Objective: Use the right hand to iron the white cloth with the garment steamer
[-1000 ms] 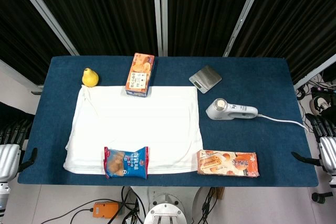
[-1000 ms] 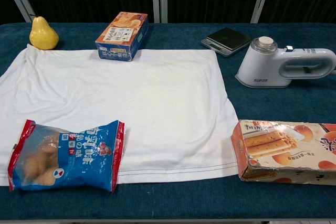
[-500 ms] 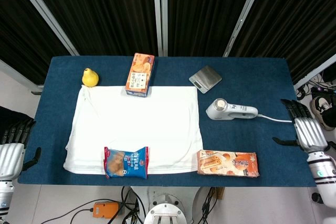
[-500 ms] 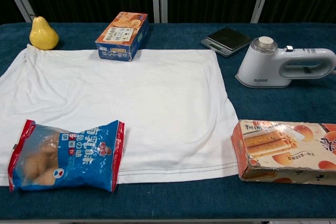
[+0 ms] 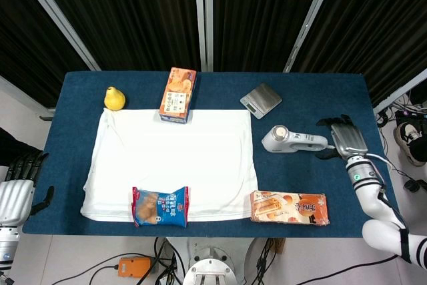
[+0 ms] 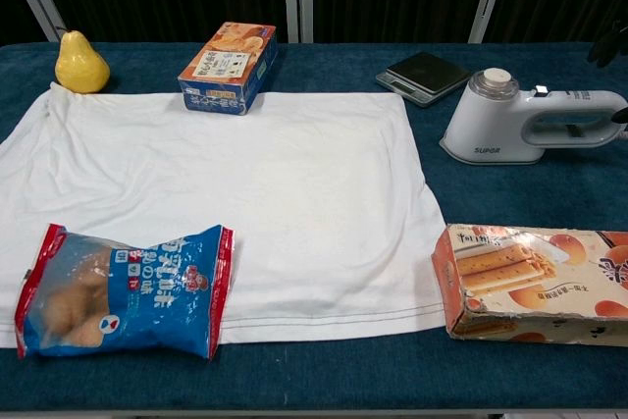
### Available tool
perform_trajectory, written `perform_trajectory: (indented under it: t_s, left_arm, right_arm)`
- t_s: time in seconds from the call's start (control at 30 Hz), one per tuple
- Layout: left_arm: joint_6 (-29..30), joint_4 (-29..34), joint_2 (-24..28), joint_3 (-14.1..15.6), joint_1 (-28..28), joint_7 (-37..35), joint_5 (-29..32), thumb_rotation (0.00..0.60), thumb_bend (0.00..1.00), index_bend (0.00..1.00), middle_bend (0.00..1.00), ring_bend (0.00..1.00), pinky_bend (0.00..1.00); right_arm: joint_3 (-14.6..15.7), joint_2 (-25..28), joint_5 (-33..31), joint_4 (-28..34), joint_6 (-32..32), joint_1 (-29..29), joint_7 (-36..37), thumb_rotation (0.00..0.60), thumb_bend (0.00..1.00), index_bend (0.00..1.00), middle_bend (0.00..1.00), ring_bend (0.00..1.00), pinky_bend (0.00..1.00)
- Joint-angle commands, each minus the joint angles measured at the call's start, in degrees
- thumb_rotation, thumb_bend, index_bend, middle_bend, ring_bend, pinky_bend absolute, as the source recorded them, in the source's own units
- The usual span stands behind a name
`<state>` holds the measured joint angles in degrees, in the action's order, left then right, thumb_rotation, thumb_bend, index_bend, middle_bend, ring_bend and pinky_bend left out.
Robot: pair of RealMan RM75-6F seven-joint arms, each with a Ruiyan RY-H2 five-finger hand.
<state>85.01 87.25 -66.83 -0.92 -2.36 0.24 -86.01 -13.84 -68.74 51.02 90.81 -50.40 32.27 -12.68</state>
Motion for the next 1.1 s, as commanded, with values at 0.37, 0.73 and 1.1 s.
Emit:
perform_trajectory:
  t_s: [0.37, 0.73, 1.1]
  left_arm:
    - [-1.42, -0.52, -0.02, -0.1, -0.98, -0.15, 0.31, 0.6, 0.37, 0.06, 0.05, 0.0, 0.0]
    - [-1.64, -1.11, 0.16, 0.05, -0.91, -0.63, 0.84, 0.6, 0.37, 0.06, 0.05, 0.0, 0.0]
    - [-1.67, -1.58, 0.02, 0.3, -0.8, -0.9, 0.88, 0.6, 0.37, 0.06, 0.05, 0.0, 0.0]
  right_arm:
    - [1.28, -6.29, -15.12, -5.58, 4.75, 9.39, -8.45, 0.6, 0.09, 0.47, 0.44, 0.36, 0.12]
    - [2.62, -7.22, -17.92, -6.27, 5.13, 11.81, -9.05, 0.6, 0.09, 0.54, 0.53, 0.48, 0.14]
    - [3.83, -8.46, -19.34, -8.13, 6.91, 12.63, -7.31, 0.6, 0.09, 0.56, 0.57, 0.54, 0.14]
